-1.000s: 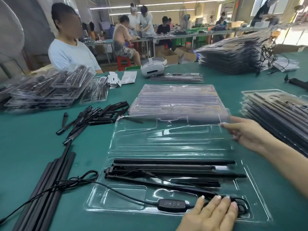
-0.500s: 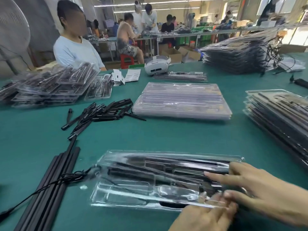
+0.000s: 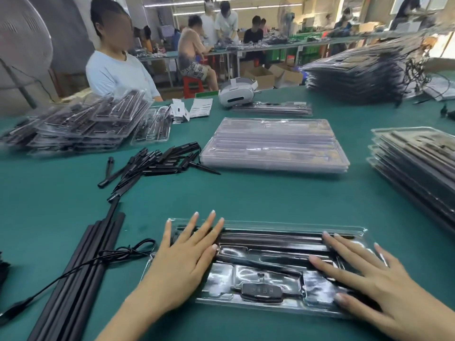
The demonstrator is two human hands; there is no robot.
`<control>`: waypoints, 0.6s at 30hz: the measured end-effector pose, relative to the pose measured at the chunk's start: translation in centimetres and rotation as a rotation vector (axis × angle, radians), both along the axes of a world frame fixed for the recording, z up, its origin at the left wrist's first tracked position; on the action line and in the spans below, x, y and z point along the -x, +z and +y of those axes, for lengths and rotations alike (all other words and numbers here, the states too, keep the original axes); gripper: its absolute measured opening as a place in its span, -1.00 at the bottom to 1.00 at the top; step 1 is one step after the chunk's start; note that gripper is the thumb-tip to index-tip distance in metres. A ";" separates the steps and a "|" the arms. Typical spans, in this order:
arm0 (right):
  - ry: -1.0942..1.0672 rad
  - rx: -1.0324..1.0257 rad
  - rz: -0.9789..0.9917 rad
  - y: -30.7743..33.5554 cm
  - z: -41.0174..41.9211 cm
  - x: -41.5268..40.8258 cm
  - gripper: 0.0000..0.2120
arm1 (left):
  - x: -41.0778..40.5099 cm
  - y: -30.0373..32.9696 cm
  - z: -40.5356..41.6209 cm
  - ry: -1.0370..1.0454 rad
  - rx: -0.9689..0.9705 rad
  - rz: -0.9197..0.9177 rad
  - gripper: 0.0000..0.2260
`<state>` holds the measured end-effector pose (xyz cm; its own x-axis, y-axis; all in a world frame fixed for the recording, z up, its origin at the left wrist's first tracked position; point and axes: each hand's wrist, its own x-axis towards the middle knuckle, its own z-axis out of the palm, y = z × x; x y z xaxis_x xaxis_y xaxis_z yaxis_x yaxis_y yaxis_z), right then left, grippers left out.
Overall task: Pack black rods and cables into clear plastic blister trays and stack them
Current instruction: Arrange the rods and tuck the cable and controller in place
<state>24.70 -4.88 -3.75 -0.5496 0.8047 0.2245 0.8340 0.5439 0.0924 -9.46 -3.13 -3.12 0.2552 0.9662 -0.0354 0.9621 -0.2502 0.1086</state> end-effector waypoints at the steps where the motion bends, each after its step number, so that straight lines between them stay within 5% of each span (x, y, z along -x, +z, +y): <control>1: 0.008 -0.006 0.026 -0.2 0.0 -0.1 -0.52 | 0.0 -0.4 -0.3 0.004 -0.037 -0.021 -0.59; 7: -0.006 -0.030 -0.025 -0.5 0.0 0.0 -0.51 | -0.4 -0.2 0.0 -0.262 0.051 -0.111 -0.61; 13: 0.021 -0.058 -0.144 0.1 0.1 -0.5 -0.49 | -1.3 -0.7 -0.3 -0.246 0.014 -0.188 -0.61; 18: 0.013 -0.059 -0.157 0.3 0.0 -0.4 -0.48 | -1.7 -1.0 -1.1 -0.071 -0.216 -0.660 -0.65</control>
<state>25.09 -4.86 -3.47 -0.5918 0.7853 0.1816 0.7998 0.5442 0.2532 -7.76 -4.26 -4.13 0.2203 0.9144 0.3396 0.6925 -0.3918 0.6057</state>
